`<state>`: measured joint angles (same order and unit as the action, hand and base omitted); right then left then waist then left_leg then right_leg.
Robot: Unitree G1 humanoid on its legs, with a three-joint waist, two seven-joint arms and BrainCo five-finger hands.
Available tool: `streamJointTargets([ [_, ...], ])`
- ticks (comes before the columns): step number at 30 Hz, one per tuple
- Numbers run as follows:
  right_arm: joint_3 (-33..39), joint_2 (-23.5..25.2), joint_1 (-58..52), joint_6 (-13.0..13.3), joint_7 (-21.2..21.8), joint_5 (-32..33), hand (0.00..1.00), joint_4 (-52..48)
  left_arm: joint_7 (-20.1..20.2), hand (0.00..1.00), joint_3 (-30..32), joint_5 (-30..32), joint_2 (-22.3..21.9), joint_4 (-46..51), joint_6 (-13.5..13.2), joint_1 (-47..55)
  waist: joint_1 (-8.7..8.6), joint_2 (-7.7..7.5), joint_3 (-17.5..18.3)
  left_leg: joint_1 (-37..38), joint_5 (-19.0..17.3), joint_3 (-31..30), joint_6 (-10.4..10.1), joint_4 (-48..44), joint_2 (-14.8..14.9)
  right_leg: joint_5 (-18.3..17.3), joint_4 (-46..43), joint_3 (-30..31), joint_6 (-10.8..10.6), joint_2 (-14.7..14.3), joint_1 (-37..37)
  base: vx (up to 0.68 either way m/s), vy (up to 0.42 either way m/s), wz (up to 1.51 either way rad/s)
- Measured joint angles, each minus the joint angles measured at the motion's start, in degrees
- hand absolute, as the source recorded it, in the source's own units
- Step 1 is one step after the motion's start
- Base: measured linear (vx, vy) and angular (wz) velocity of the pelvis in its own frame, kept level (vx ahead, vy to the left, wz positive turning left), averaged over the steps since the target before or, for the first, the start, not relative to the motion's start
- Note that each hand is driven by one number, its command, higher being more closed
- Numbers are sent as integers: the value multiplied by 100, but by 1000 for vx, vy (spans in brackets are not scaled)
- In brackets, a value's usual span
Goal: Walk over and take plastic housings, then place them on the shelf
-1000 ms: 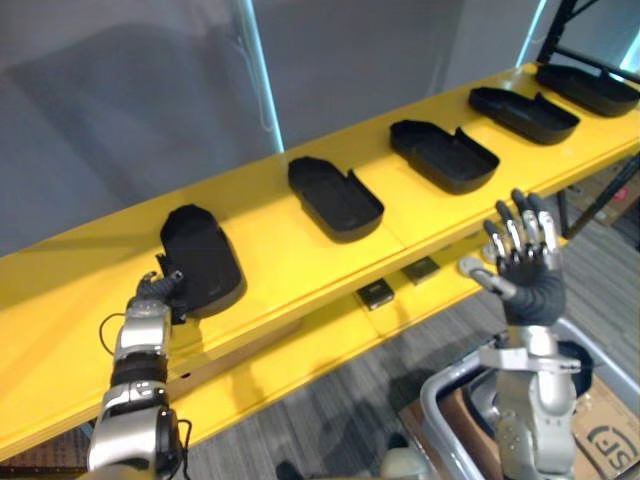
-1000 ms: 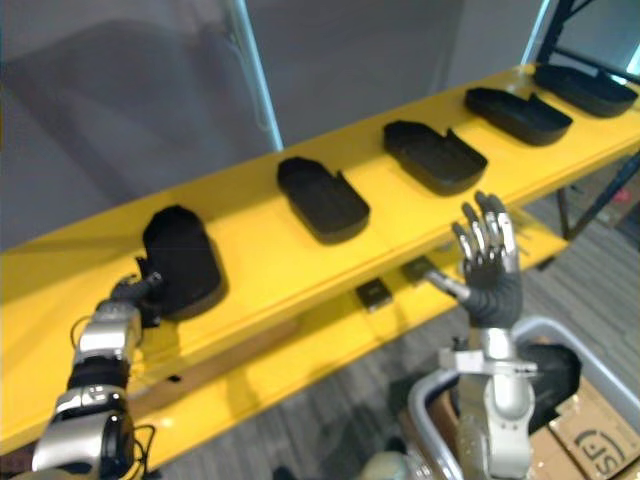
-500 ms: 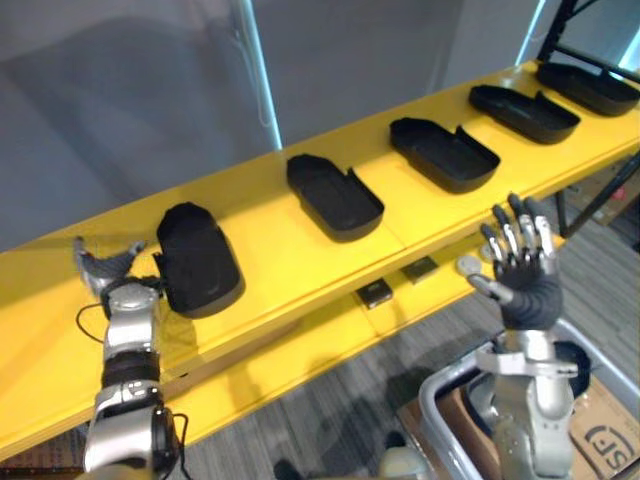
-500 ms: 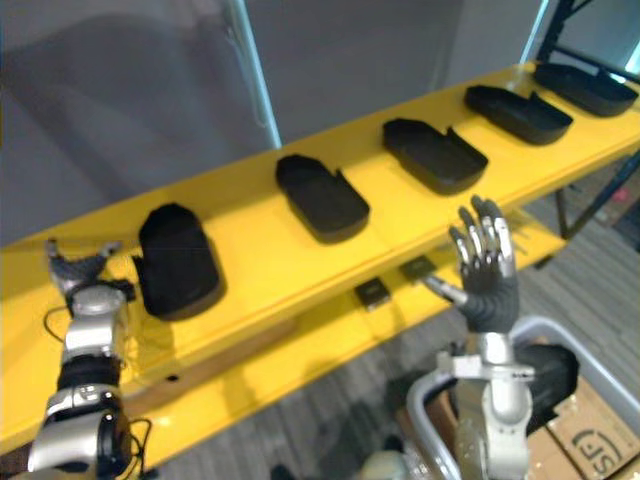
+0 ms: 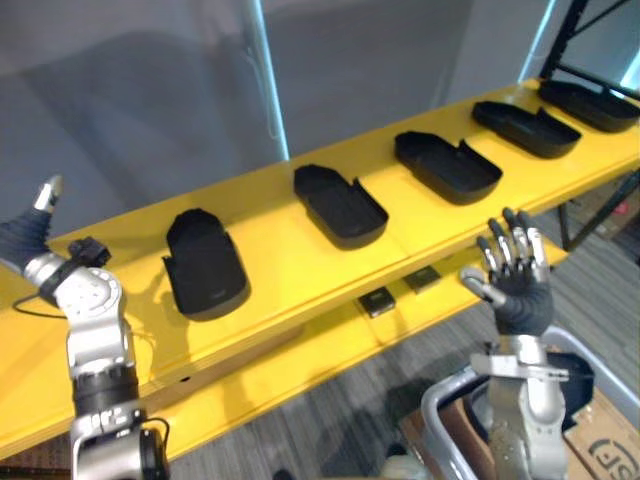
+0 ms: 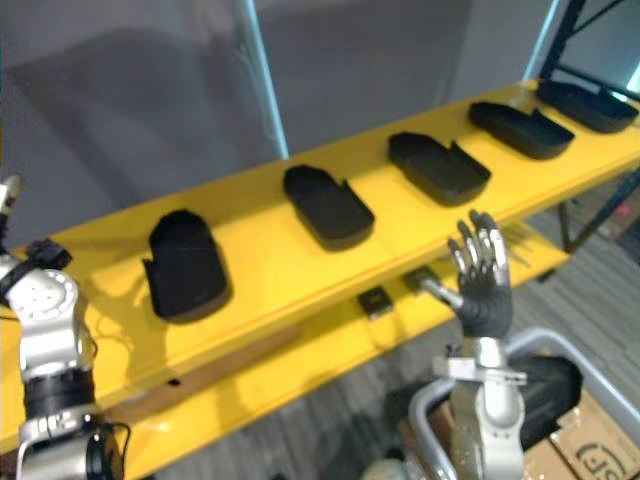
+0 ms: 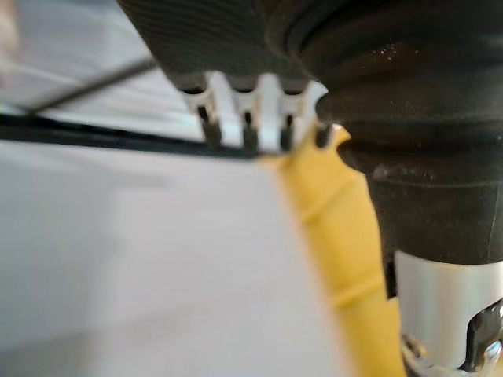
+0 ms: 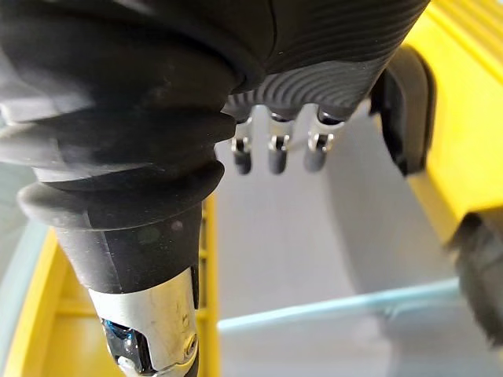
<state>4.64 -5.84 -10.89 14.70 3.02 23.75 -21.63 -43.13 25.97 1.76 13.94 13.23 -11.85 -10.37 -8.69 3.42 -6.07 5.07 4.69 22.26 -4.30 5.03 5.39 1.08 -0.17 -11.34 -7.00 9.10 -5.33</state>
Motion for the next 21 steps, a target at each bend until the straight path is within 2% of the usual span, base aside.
streamJointTargets([
  [1, -50, 39, 33, -1, -81, -67, 0, 4, 233, 0, -37, -147, -379, 461, -124, 448, 92, 12, 37, -2, 9, -97, -9, 1, 0, -7, 35, -125, 4, -1, -69, 4, 2, 43],
  [3, -132, 101, 145, -18, -158, -213, 0, 9, 537, 0, -136, -200, -721, 876, -214, 1049, 244, 1, 59, -19, 39, -182, -14, 3, 4, -24, 78, -238, 12, -8, -116, -28, -2, 31],
  [6, -141, 123, 472, -133, -213, -355, 0, 134, 1254, 0, -277, -416, -893, 1328, -277, 1664, 498, -51, 84, -64, 78, -450, -36, 7, -16, -105, 142, -484, 17, 0, -256, -57, 1, 41],
  [9, -140, 166, 620, -143, -193, -367, 0, 189, 1714, 0, -364, -400, -915, 1665, -373, 2032, 567, -121, 106, -149, 117, -582, -31, 8, -32, -112, 153, -614, 2, 13, -262, -24, 12, 26],
  [11, -146, 233, 624, -142, -166, -367, 0, 189, 2227, 0, -537, -386, -1112, 1897, -470, 2374, 640, -194, 175, -221, 134, -631, -26, 8, -49, -103, 170, -715, -11, 44, -250, 9, 16, 16],
  [15, -226, 270, 662, -74, -64, -375, 0, 189, 2944, 0, -763, -663, -1258, 1936, -470, 2695, 687, -267, 218, -315, 149, -730, -6, 8, -89, -100, 167, -792, -16, 80, -213, 30, 23, 13],
  [17, -276, 271, 680, 5, 20, -381, 0, 196, 3333, 0, -933, -850, -1265, 1936, -420, 2815, 772, -310, 213, -335, 153, -747, 0, 8, -95, -97, 159, -829, -17, 89, -199, 40, 10, 6],
  [21, -415, 259, 722, 23, 497, -134, 0, 216, 3459, 0, -1046, -1163, -1280, 1931, -328, 2904, 790, -360, 226, -403, 179, -790, 34, 7, -104, -85, 137, -903, -8, 83, -181, 47, 0, 8],
])
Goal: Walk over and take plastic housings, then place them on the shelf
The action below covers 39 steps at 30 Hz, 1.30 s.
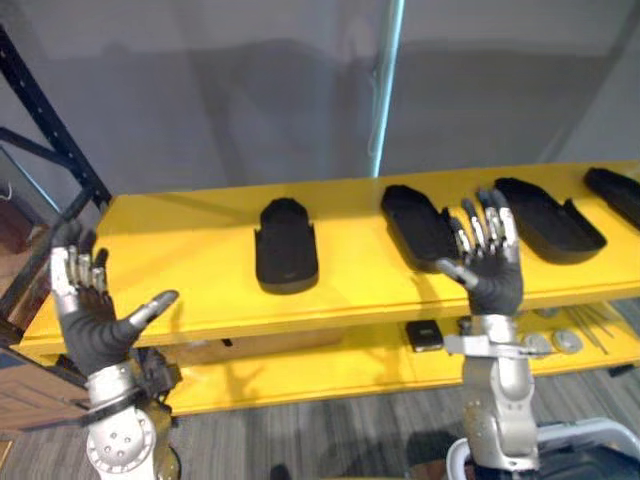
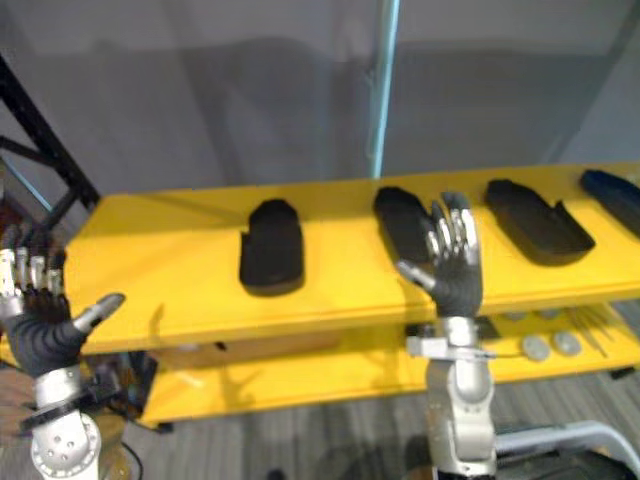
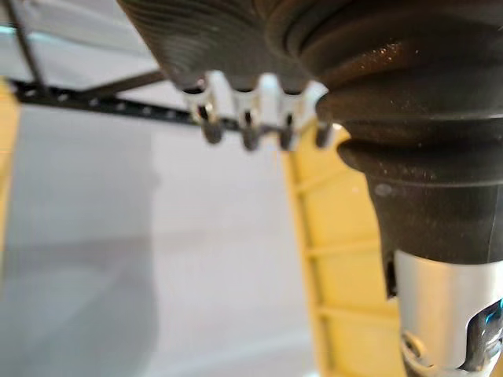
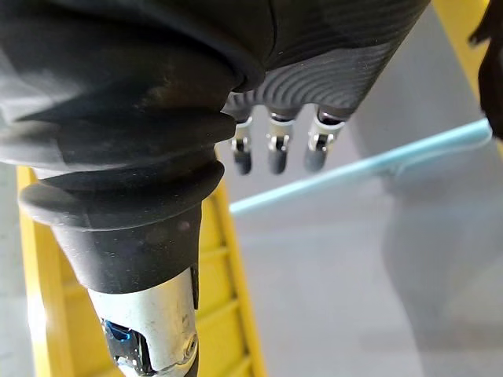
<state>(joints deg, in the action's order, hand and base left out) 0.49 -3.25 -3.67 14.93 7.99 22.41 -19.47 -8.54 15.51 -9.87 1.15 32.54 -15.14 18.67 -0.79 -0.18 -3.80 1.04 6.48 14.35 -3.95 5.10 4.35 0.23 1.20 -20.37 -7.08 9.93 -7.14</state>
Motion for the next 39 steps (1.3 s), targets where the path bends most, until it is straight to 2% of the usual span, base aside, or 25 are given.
streamJointTargets([
  [5, -758, -158, 44, -164, 1017, 163, 0, 284, -73, 0, -108, -18, -167, -129, 99, 72, 9, -40, -23, -22, 14, -79, 9, 1, -15, 16, -32, -50, -23, 0, 2, 23, -2, 6],
  [7, -1112, -314, 69, -247, 1631, 157, 0, 318, -473, 0, -137, 96, -161, -383, 347, 60, 51, -51, -29, -66, 25, -178, 10, 2, -19, -22, -67, -167, -19, 8, -6, 9, -8, 21],
  [8, -1158, -361, 79, -247, 1744, 156, 0, 318, -570, 0, -126, 94, -161, -497, 396, 59, 81, -54, -31, -78, 27, -190, 9, 2, -21, -23, -67, -178, -19, 6, -2, 3, -4, 18],
  [10, -1229, -603, 159, -247, 2074, 175, 0, 323, -1157, 0, -22, 102, -161, -1103, 670, 67, 154, -92, -60, -127, 52, -287, 12, 5, -51, -40, -69, -291, -27, 6, -15, -5, 0, 20],
  [11, -1229, -661, 184, -247, 2123, 218, 0, 331, -1306, 0, 23, 102, -164, -1280, 700, 96, 175, -114, -72, -127, 53, -291, 11, 5, -51, -50, -73, -299, -27, 6, -16, -12, 2, 13],
  [12, -1228, -770, 232, -247, 2269, 388, 0, 342, -1639, 0, 220, 99, -173, -1763, 736, 195, 232, -168, -99, -134, 53, -300, 11, 6, -50, -100, -80, -310, 10, 3, -15, -9, -1, 5],
  [15, -1254, -892, 242, -248, 2525, 413, 0, 340, -2126, 0, 664, 96, -194, -2647, 688, 335, 282, -251, -101, -174, 52, -330, 10, 6, -52, -117, -90, -333, 12, 3, 9, 2, -6, 7],
  [16, -1306, -966, 245, -323, 2703, 446, 0, 330, -2272, 0, 911, 19, -204, -3214, 512, 386, 321, -292, -114, -210, 53, -384, 10, 6, -60, -123, -90, -369, 15, 3, 14, 8, -6, 16],
  [18, -1413, -1044, 248, -477, 2828, 485, 0, 320, -2312, 0, 1097, -15, -203, -3807, 417, 388, 330, -321, -131, -243, 64, -455, 12, 6, -79, -136, -104, -468, 20, 14, 1, 3, -3, 20],
  [21, -1682, -1140, 343, -717, 2850, 369, 0, 331, -2197, 0, 1122, 162, -171, -5026, 345, 421, 395, -354, -157, -246, 66, -458, 14, 5, -88, -144, -162, -482, 31, 28, 9, 2, 5, 7],
  [23, -1754, -1202, 531, -813, 2821, 368, 0, 489, -1757, 0, 986, 278, -175, -5820, 340, 460, 397, -371, -161, -240, 71, -451, 20, 5, -91, -144, -174, -480, 31, 35, 10, 0, 0, 0],
  [27, -1718, -1229, 677, -814, 2816, 371, 0, 861, -1132, 0, 875, 421, -166, -6332, 358, 462, 392, -372, -169, -226, 76, -437, 19, 5, -88, -148, -181, -469, 37, 42, 12, -10, 3, -2],
  [28, -1724, -1226, 683, -814, 2831, 367, 0, 982, -845, 0, 839, 417, -161, -6402, 377, 442, 392, -359, -180, -226, 81, -435, 20, 5, -88, -150, -180, -466, 37, 46, 15, -32, 13, -1],
  [32, -1764, -1214, 808, -810, 2808, 103, 0, 1195, -534, 0, 662, 361, -43, -6840, 439, 269, 387, -343, -209, -211, 83, -431, 15, 5, -57, -153, -178, -414, 35, 80, 38, -29, 14, -5],
  [35, -1941, -1197, 1063, -785, 2575, -221, 0, 1534, -338, 0, 399, 346, 96, -7218, 527, 196, 414, -354, -213, -197, 90, -431, 6, 5, -40, -151, -180, -379, 37, 69, 30, 0, 0, 0],
  [39, -1971, -910, 1341, -516, 2034, -976, 0, 2194, -105, 0, 264, 309, 87, -7475, 530, 124, 491, -328, -356, -80, 46, -439, 39, 6, -53, -166, -162, -377, 16, 69, -107, 0, 0, 0],
])
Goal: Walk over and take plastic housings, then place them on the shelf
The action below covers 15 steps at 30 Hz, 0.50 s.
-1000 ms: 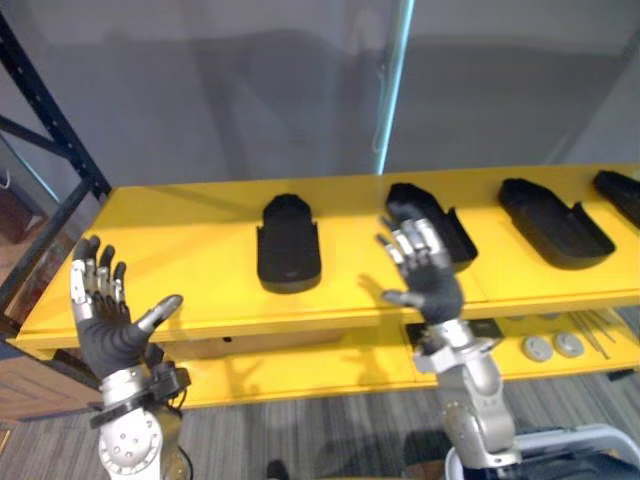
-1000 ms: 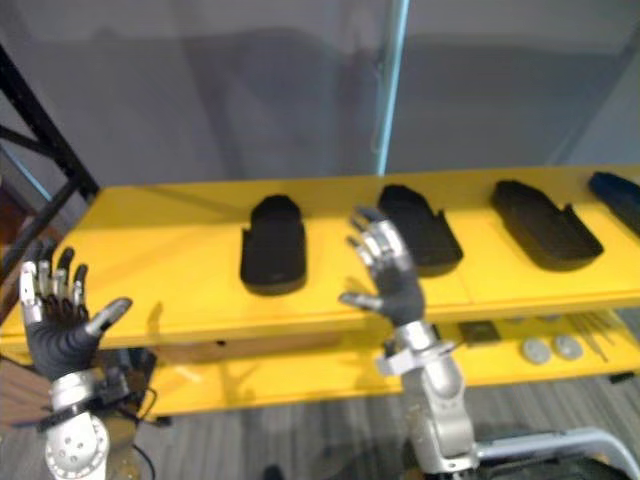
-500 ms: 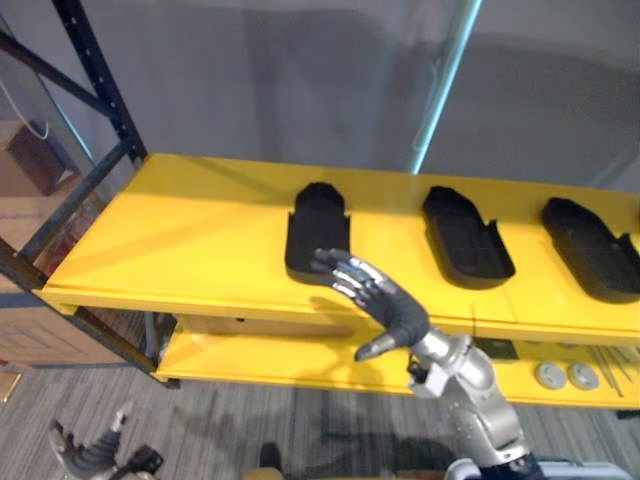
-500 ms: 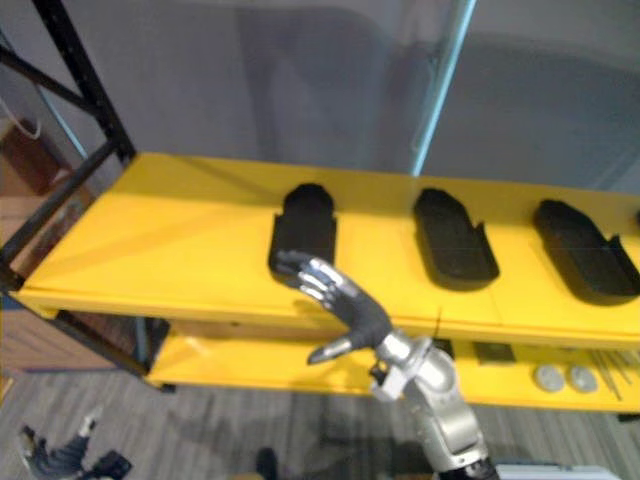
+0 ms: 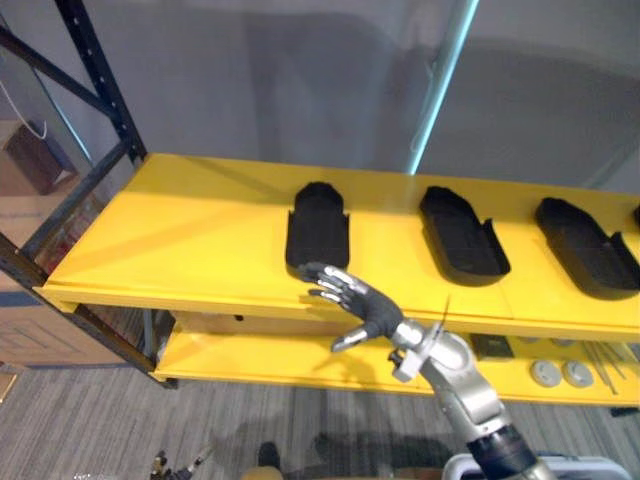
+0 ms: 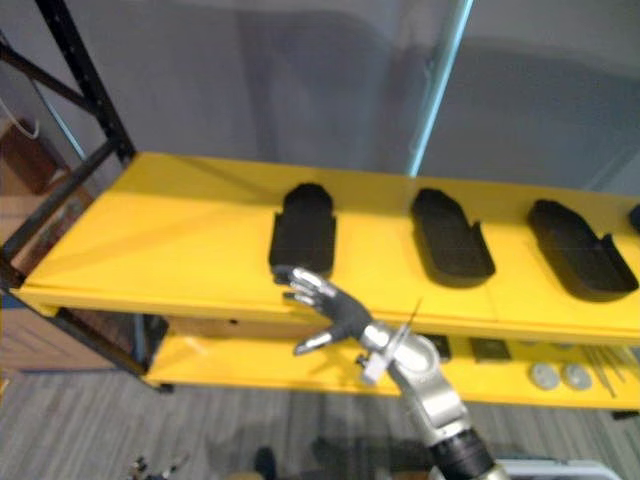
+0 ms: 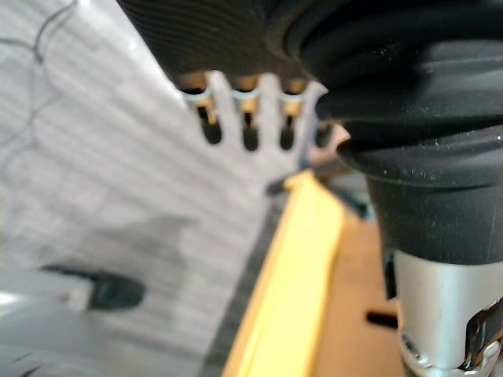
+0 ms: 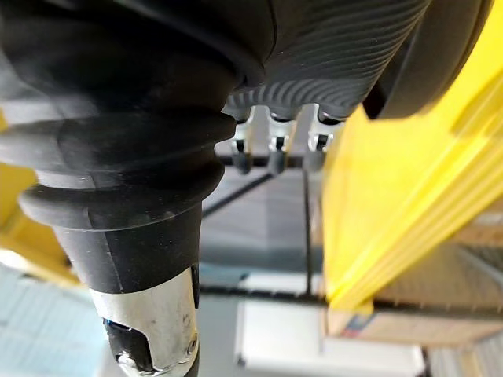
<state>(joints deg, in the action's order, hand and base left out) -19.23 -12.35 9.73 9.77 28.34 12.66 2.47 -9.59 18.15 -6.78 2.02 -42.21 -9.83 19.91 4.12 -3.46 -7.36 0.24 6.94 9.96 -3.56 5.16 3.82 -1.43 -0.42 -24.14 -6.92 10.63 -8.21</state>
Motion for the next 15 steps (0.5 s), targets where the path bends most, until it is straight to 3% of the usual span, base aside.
streamJointTargets([
  [7, 3, 163, 428, 290, -600, -676, 0, 543, 149, 0, -154, -6, 27, -169, 3, -13, 57, 105, -157, 100, -33, -58, 10, 0, -83, -24, 2, -93, -59, 58, -189, 32, 8, 6],
  [15, 42, 209, 992, 301, -915, -910, 0, 1263, 356, 0, -322, -3, 178, -189, 76, -28, 152, 114, -326, 198, -35, -156, 3, -1, -105, -31, 8, -229, -114, 58, -383, 36, -11, 7],
])
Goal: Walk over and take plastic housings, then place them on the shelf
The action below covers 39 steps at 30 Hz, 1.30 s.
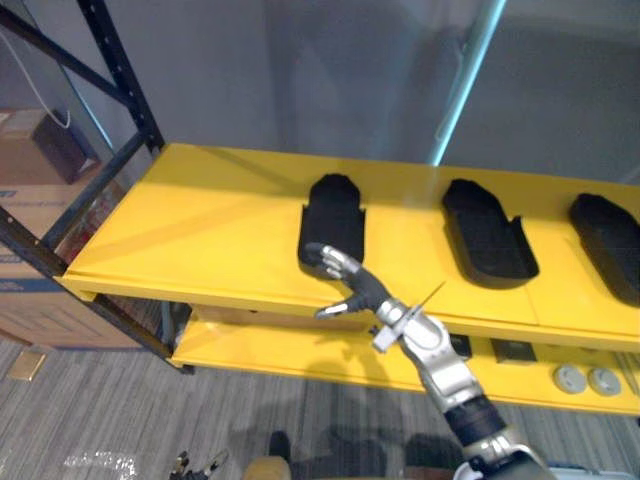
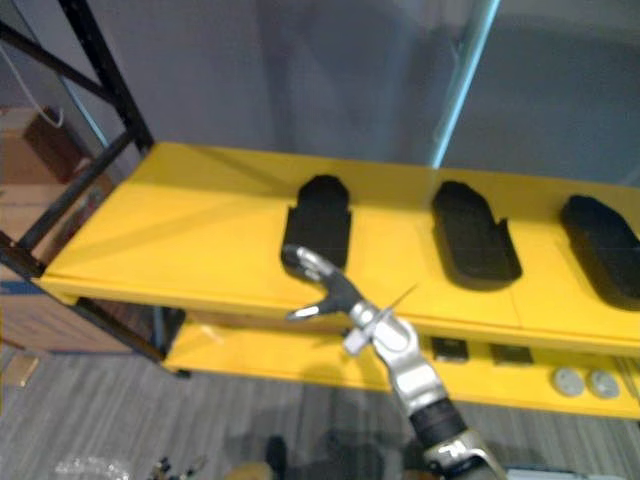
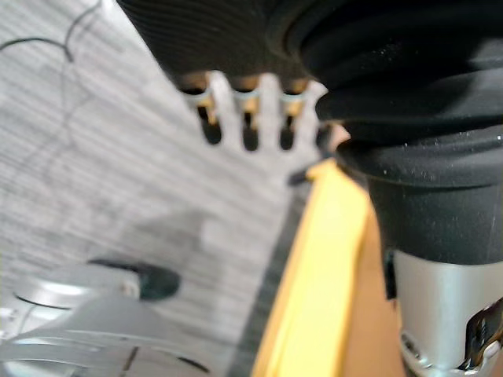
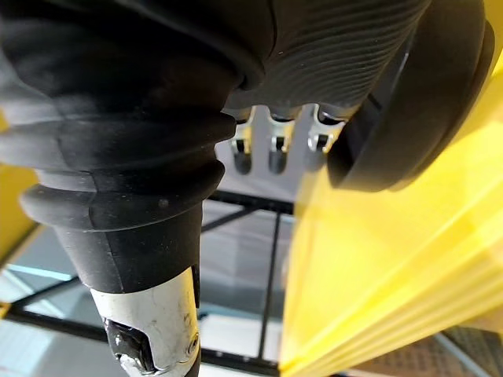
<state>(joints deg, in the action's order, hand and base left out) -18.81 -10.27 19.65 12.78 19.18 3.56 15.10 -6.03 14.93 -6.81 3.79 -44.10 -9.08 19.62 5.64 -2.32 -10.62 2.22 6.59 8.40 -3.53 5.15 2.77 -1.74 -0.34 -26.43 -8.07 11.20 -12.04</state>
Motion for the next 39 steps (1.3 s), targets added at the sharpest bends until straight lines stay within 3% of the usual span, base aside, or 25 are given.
streamJointTargets([
  [6, 22, 25, 193, 344, 193, 20, 0, 220, 19, 0, 0, 2, 4, -201, 7, -5, 5, 51, -40, 25, -11, 1, -10, 1, 5, -27, -3, -4, 9, -2, -13, 2, -1, 1],
  [16, 27, 11, 257, 605, 728, 235, 0, -28, 78, 0, 14, -2, 5, -214, 42, -3, 1, 41, -72, 59, -57, 0, -37, 2, 3, -115, -15, -9, 17, 6, -35, 0, 0, 0],
  [22, 14, -20, 254, 578, 1191, 418, 0, -341, 161, 0, 16, -2, 6, -224, 50, -3, 0, 25, -89, 56, -86, 6, -37, 1, 3, -94, -18, -6, -28, 7, -32, 11, -3, 0],
  [28, -38, -126, 254, 459, 1267, 414, 0, -286, 198, 0, 3, -6, 18, -447, 51, -59, -4, -70, -147, 60, -100, 15, -57, 1, 1, -94, -13, -7, -28, 4, -39, 18, -6, -1],
  [35, -56, -140, 254, 421, 1513, 402, 0, 146, 210, 0, 3, -14, 25, -444, 142, -162, -2, -74, -149, 77, -110, 8, -47, 3, -22, -96, -17, -18, -27, 10, -60, 0, 0, 0],
  [39, -296, -239, 255, 233, 1865, 407, 0, 215, 237, 0, 3, -14, 26, -455, 181, -159, -1, -76, -148, 77, -115, 1, -43, 3, -42, -101, -15, -32, -27, 52, -70, 0, 0, 0],
])
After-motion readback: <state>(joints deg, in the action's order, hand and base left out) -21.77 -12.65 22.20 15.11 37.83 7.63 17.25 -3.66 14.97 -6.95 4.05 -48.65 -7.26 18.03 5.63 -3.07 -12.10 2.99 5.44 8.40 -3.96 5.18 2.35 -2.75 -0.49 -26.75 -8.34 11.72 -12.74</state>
